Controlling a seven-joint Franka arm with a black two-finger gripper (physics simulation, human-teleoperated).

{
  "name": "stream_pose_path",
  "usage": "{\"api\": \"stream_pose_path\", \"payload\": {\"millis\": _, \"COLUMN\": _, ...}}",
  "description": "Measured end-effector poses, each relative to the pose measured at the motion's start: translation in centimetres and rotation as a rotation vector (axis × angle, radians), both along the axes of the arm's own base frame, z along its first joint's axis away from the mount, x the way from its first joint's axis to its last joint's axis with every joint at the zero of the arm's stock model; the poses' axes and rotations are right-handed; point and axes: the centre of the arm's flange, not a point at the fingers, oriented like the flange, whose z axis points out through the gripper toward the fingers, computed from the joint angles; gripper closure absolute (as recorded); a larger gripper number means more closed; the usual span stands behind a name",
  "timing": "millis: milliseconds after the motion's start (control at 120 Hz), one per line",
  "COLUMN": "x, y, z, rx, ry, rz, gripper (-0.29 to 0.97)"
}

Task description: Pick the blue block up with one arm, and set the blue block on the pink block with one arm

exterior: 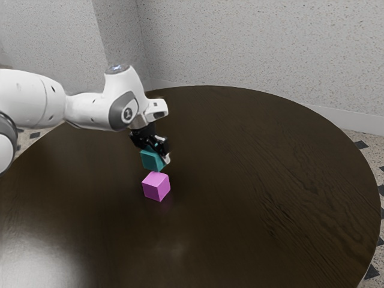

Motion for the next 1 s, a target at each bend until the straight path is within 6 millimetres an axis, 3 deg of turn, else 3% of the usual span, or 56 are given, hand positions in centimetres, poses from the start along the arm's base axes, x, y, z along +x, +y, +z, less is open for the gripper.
{"api": "stream_pose_path", "payload": {"millis": 275, "x": -3.1, "y": -0.9, "z": -0.3, "rx": 0.012, "ry": 0.04, "rz": -0.019, "gripper": 0.38}}
{"api": "stream_pose_path", "payload": {"millis": 458, "x": -3.2, "y": -2.0, "z": -0.9, "rx": 0.022, "ry": 0.042, "rz": -0.033, "gripper": 0.38}}
{"api": "stream_pose_path", "payload": {"millis": 733, "x": -2.8, "y": -2.0, "z": -2.3, "rx": 0.032, "ry": 0.037, "rz": -0.02, "gripper": 0.36}}
{"api": "stream_pose_path", "payload": {"millis": 1000, "x": -2.7, "y": -1.8, "z": -2.1, "rx": 0.025, "ry": 0.03, "rz": -0.023, "gripper": 0.13}}
